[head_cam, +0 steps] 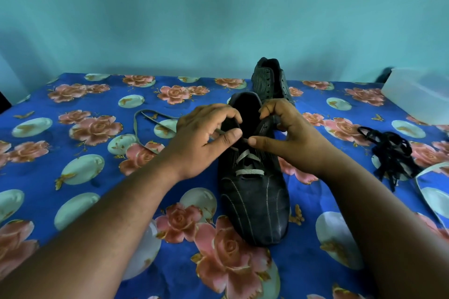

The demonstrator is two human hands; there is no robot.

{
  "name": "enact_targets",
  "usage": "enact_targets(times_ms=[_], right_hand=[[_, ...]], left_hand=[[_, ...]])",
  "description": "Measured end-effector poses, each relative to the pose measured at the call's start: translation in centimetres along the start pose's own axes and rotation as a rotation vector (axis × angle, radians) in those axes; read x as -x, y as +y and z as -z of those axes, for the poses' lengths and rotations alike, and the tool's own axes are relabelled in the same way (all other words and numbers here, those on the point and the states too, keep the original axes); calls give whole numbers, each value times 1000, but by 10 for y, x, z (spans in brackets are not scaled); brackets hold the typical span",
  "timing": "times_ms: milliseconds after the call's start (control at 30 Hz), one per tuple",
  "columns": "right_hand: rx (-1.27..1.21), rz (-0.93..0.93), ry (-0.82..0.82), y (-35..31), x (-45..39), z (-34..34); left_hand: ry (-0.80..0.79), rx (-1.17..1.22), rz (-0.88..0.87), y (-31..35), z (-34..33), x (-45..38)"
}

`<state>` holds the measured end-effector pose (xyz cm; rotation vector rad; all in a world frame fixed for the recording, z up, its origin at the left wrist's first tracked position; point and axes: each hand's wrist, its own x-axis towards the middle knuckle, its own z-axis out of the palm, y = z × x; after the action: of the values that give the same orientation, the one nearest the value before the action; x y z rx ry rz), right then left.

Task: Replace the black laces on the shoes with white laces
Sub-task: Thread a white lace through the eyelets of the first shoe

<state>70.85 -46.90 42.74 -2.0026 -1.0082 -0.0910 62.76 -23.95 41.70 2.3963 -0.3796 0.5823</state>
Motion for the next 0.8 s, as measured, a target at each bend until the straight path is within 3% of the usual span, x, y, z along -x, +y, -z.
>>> enact_targets(times_ms=[167, 300, 433, 567, 800], right_hand=[[-46, -29, -27, 1, 0, 5], [123, 56, 7, -1, 1, -1], [232, 153, 41, -6, 2, -2], [234, 177, 2, -6, 2, -3], [136, 167, -51, -3, 1, -2]], left_hand=[[5, 120, 53, -2, 2, 0], [-28, 110, 52, -3, -1, 1], [-47, 264, 147, 3, 8, 3], [-110, 267, 120, -2, 10, 3], [-40, 428, 186, -4, 13, 1]])
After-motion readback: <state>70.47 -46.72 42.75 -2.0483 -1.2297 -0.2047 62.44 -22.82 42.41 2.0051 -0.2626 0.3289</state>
